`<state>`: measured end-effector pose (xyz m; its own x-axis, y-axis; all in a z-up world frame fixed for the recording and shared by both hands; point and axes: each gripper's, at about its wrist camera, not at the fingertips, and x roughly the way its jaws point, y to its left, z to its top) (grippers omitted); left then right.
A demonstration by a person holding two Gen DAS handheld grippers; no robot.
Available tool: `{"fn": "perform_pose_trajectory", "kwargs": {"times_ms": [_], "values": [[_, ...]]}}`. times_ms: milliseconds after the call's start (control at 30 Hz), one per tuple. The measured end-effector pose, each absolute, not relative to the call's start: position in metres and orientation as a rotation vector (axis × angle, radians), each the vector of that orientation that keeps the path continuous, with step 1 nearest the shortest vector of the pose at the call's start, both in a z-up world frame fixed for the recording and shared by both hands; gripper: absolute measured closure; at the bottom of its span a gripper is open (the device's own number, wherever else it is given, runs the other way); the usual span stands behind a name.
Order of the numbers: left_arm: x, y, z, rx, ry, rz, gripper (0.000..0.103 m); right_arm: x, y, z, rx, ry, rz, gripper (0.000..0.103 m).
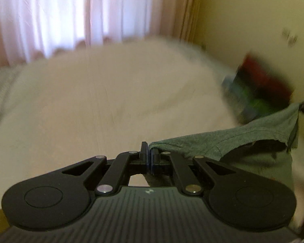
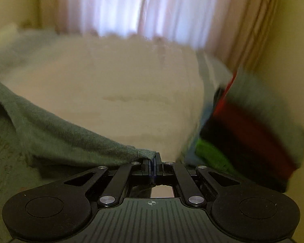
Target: Fold clothes
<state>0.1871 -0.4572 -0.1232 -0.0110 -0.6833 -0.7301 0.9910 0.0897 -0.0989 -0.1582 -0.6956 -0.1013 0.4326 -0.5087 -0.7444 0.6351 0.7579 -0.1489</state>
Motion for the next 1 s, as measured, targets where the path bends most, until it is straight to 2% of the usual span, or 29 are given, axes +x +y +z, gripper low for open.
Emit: {"fn": "perform_pose_trajectory", "kwargs": {"times_ms": [100,233,300,367,400,433,467,500,633,800,900,933,1000], "values": [[0.201,-0.522,-0.204,0.617,0.79,-1.399,0.101,-0.125,-0.736,-0.169,0.186,0.931,-0.79,0.103],[0.209,-0.569,-0.283,0.717,0.781,-1.356,0.098,-0.108,-0.757,-0.251,0.244,0.989,-0.897,0.102],[0.219,-0.571,-0.295,0.711,0.78,-1.337,0.088,-0.103,-0.766,-0.284,0.294,1.029,-0.953,0.102],[0.23,-0.573,-0.306,0.704,0.778,-1.317,0.061,-0.101,-0.767,-0.304,0.324,1.065,-0.968,0.101],[0.235,-0.574,-0.311,0.701,0.778,-1.308,0.056,-0.101,-0.766,-0.311,0.333,1.079,-0.973,0.088],[0.24,-0.575,-0.317,0.698,0.777,-1.298,0.054,-0.103,-0.764,-0.314,0.333,1.077,-0.98,0.07],[0.245,-0.576,-0.322,0.695,0.776,-1.288,0.055,-0.105,-0.762,-0.308,0.316,1.059,-1.001,0.022],[0.252,-0.57,-0.323,0.676,0.786,-1.276,0.057,-0.11,-0.765,-0.302,0.295,1.032,-1.021,0.007],[0.297,-0.493,-0.312,0.425,1.01,-1.243,0.058,-0.145,-0.768,-0.277,0.308,0.96,-1.06,0.007],[0.299,-0.399,-0.323,0.09,1.399,-1.197,0.058,-0.193,-0.723,-0.248,0.556,0.826,-1.084,0.007],[0.291,-0.379,-0.344,0.0,1.483,-1.154,0.058,-0.213,-0.69,-0.246,0.677,0.805,-1.095,0.007],[0.289,-0.375,-0.35,-0.025,1.502,-1.139,0.062,-0.217,-0.679,-0.247,0.706,0.804,-1.105,0.007],[0.285,-0.366,-0.363,-0.074,1.54,-1.109,0.087,-0.222,-0.662,-0.251,0.758,0.806,-1.121,0.007]]}}
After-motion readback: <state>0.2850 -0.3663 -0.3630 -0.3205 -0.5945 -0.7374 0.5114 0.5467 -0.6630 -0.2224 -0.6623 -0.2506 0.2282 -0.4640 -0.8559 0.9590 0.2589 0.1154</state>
